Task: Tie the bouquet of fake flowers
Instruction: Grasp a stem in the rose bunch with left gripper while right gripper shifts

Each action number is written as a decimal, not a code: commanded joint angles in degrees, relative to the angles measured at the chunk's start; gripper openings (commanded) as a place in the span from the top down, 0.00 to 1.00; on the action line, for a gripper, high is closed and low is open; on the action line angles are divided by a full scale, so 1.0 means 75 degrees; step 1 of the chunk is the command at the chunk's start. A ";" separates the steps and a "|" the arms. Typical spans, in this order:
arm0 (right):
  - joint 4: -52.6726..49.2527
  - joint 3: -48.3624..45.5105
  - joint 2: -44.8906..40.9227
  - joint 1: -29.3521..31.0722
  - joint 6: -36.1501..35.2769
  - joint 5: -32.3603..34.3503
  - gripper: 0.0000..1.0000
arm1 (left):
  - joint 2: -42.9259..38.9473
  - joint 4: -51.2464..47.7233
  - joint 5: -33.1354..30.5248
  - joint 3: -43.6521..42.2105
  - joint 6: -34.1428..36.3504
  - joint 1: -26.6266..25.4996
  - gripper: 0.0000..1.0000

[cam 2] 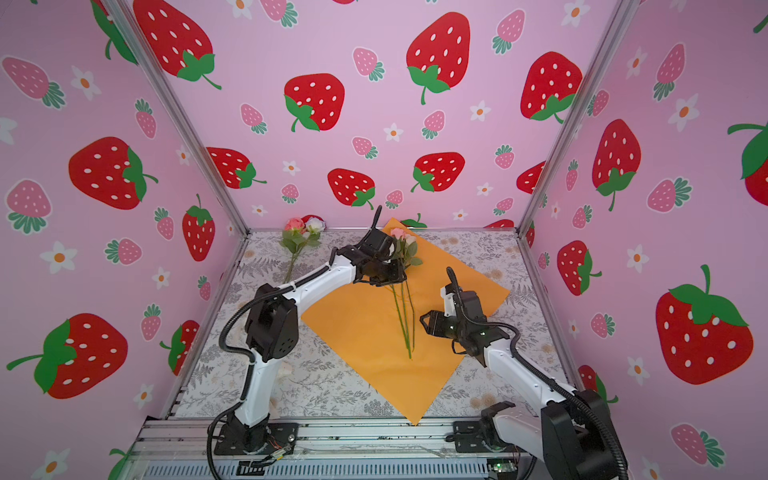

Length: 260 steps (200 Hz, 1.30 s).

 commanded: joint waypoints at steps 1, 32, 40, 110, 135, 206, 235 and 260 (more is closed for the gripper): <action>0.0521 0.0408 0.0220 0.0085 -0.0024 -0.0542 0.49 | -0.0799 0.0452 -0.0134 -0.0743 0.0669 0.0665 0.46; 0.0670 0.1013 0.0856 0.0711 -0.0201 -0.0527 0.49 | -0.1430 -0.0109 0.0051 -0.1442 0.1398 0.2292 0.45; 0.0682 0.1231 0.1078 0.0928 -0.0234 -0.0462 0.49 | -0.1518 -0.0196 0.0138 -0.1602 0.1623 0.2757 0.45; 0.0675 0.2880 0.2910 0.2278 -0.0424 0.0003 0.49 | -0.0246 -0.1696 0.0690 -0.0463 0.3396 0.5382 0.52; 0.0629 0.3337 0.3391 0.2513 -0.0392 0.0044 0.49 | 0.0535 -0.2251 0.0494 0.0300 0.3590 0.5576 0.59; 0.0491 0.3749 0.4002 0.2587 -0.0412 -0.0033 0.49 | 0.1318 -0.2557 -0.0043 0.0797 0.3598 0.5694 0.66; 0.0460 0.3765 0.4032 0.2584 -0.0471 -0.0004 0.49 | 0.1422 -0.2608 -0.0223 0.0750 0.3621 0.5684 0.66; 0.0454 0.3795 0.4089 0.2586 -0.0500 -0.0051 0.49 | 0.1467 -0.2675 -0.0452 0.0740 0.3653 0.5682 0.65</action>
